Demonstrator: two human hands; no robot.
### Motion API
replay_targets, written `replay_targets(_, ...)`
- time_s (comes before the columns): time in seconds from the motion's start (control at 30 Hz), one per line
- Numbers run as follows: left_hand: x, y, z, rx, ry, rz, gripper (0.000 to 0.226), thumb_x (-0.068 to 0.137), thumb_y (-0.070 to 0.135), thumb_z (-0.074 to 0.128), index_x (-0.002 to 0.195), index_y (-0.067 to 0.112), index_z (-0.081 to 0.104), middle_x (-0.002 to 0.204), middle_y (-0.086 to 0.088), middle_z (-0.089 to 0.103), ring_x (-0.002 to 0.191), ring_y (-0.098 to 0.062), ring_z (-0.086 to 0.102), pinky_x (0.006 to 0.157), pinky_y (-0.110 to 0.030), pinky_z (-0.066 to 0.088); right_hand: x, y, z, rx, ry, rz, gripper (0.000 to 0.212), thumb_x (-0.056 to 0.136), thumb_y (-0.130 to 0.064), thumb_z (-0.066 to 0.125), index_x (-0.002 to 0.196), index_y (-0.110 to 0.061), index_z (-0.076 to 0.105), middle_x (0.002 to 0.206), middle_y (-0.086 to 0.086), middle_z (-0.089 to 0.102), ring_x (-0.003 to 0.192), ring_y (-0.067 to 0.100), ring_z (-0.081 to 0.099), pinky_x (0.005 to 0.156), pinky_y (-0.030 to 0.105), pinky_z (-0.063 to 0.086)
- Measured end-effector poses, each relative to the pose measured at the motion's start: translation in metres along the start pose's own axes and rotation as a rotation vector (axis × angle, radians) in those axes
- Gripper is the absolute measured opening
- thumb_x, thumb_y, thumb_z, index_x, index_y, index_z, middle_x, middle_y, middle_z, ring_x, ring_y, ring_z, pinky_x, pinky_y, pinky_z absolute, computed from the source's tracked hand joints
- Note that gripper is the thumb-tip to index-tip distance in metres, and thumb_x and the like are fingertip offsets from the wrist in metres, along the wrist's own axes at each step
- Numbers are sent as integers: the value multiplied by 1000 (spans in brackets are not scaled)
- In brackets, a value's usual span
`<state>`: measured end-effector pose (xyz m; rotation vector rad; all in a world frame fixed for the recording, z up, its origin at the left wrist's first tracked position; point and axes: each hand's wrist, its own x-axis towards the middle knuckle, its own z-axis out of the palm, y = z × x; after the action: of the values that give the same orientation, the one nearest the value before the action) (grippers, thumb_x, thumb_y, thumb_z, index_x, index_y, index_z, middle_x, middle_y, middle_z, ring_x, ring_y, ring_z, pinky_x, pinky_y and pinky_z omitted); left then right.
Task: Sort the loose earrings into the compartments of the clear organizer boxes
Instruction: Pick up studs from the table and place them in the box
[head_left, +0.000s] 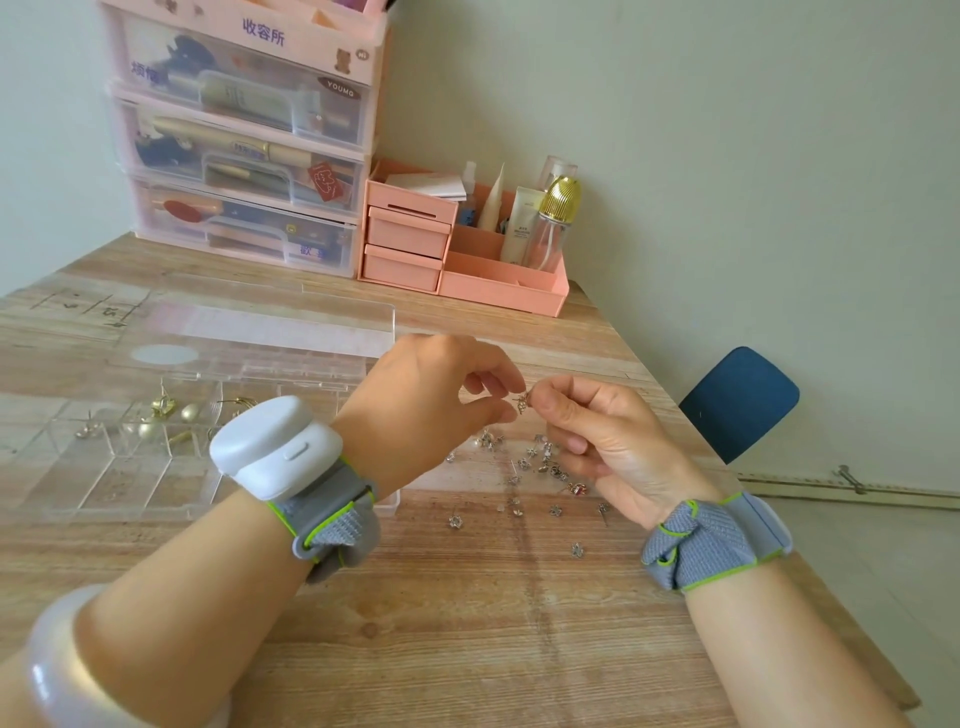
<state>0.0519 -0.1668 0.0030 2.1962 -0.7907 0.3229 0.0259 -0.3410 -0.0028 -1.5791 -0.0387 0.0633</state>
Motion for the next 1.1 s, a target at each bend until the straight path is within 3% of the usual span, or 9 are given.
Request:
replay_targets(0.13,0,2,-1,-11,27,19,8,76,24,71,84,25,70,70,19,58,76,0,54,73,-18,43,1,1,1,-6,-1,-1,14,63,-23,70,70,-13,63,51,-9,41,40,2,27,31,12,17)
replay_targets(0.4,1,2,-4,3,19,9,8,74,25,73,78,22,66,67,19,54,72,1,50,70,-12,38,2,2,0,-22,1,-12,18,62,-29,71,70,-15,63,58,-8,45,41,2,29,32,13,16)
replay_targets(0.6,5,-2,-25,-98,127,-84,7,71,23,75,74,20,69,72,10,66,74,-3,57,68,-4,40,4,-8,-14,20,159,-84,21,72,-28,65,79,-10,57,64,-5,48,38,1,30,30,12,18)
replay_targets(0.77,8,-7,-33,-88,123,-91,4,73,25,73,76,22,71,75,6,69,70,-3,57,67,-6,40,6,-11,-17,-142,308,-163,17,84,-25,63,77,-10,58,61,-4,44,39,3,26,33,14,16)
replay_targets(0.9,4,-11,-26,-78,133,-99,6,76,26,70,79,21,72,75,9,68,72,-5,60,67,-4,40,8,1,-19,-270,412,-231,19,86,-23,62,71,-12,59,58,-4,45,39,1,31,37,10,24)
replay_targets(1.1,-1,-14,-26,-85,133,-86,2,77,26,69,77,25,70,75,12,68,83,1,56,67,0,39,13,8,-13,-385,382,-290,14,85,-17,63,75,-8,62,56,-7,50,38,-2,38,41,8,29)
